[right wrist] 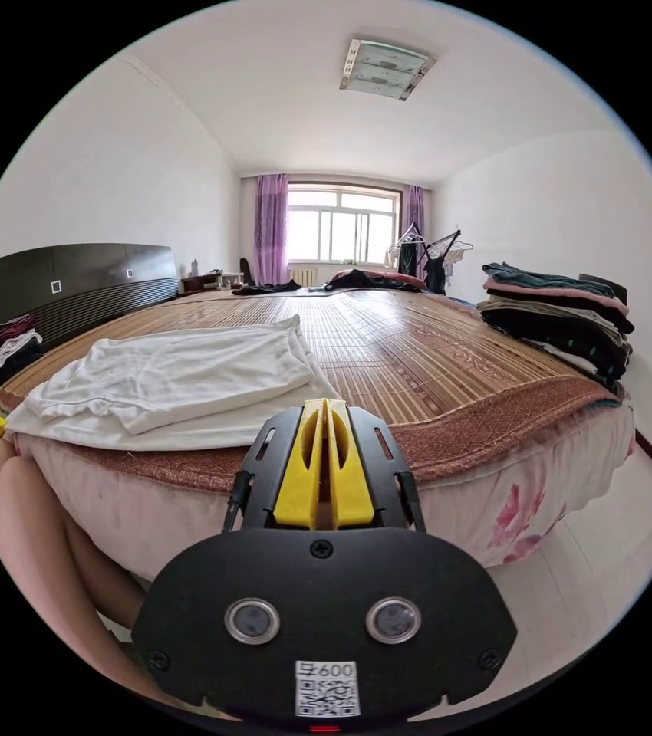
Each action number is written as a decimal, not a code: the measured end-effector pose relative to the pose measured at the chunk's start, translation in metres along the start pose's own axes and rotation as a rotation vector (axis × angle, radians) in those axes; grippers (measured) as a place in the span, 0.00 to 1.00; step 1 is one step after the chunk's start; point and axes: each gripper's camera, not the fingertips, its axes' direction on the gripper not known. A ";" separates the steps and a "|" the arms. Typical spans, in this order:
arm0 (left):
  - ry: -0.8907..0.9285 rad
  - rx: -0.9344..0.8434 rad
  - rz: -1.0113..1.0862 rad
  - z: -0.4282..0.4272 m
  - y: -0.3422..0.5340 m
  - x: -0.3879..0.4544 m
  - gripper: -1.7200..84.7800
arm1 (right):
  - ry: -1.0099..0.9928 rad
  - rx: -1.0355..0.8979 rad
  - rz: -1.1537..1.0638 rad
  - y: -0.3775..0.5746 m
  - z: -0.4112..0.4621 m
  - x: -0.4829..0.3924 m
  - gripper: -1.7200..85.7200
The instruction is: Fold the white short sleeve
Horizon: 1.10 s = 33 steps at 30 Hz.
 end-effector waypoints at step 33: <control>-0.185 -0.223 0.152 0.202 -0.046 0.006 0.09 | -0.683 -0.543 -0.662 -0.123 0.255 -0.557 0.08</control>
